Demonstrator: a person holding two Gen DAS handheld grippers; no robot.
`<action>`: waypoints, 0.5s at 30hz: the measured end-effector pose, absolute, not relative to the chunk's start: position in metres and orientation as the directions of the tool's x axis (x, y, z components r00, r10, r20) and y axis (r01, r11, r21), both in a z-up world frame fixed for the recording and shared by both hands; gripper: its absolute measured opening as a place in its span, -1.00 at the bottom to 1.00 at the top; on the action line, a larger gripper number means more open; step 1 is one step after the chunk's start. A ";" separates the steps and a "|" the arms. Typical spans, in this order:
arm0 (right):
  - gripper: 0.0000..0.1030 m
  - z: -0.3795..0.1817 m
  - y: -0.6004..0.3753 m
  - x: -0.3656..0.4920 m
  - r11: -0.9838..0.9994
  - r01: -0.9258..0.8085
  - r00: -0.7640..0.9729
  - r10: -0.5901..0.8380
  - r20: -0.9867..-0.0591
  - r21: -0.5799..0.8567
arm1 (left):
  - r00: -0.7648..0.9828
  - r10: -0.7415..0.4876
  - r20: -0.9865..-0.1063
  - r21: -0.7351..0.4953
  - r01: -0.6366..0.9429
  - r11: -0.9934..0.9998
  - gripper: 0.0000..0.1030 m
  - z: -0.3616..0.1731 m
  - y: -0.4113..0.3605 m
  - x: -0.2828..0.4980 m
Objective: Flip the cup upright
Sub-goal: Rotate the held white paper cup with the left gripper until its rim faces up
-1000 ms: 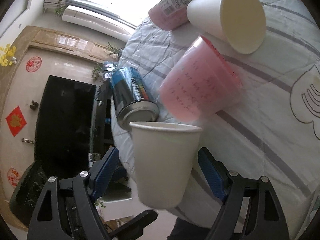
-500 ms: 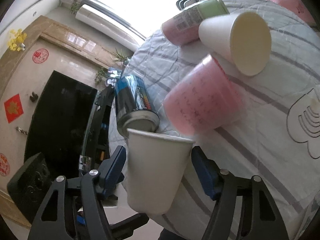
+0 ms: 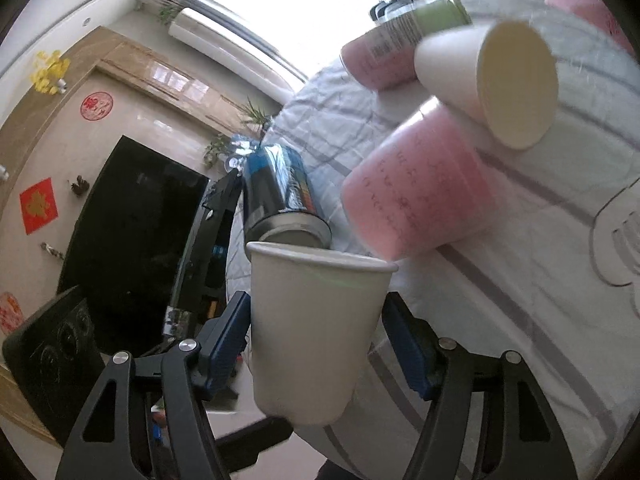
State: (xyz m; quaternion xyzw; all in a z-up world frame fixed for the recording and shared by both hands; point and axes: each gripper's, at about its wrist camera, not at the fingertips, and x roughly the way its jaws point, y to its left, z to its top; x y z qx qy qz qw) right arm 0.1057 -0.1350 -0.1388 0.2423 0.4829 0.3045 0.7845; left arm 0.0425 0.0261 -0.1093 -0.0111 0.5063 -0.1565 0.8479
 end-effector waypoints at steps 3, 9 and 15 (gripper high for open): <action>0.33 -0.131 -0.137 0.098 0.710 -0.266 0.376 0.700 -0.607 0.653 | 0.445 -0.269 -0.854 -0.172 0.248 0.954 0.70 -0.111 0.026 0.042; 0.33 -0.112 -0.140 0.082 0.779 -0.327 0.471 0.625 -0.622 0.535 | 0.458 -0.273 -0.846 -0.183 0.231 0.955 0.71 -0.112 0.026 0.042; 0.33 -0.100 -0.132 0.070 0.833 -0.401 0.558 0.552 -0.620 0.381 | 0.491 -0.252 -0.834 -0.178 0.193 0.965 0.72 -0.115 0.023 0.047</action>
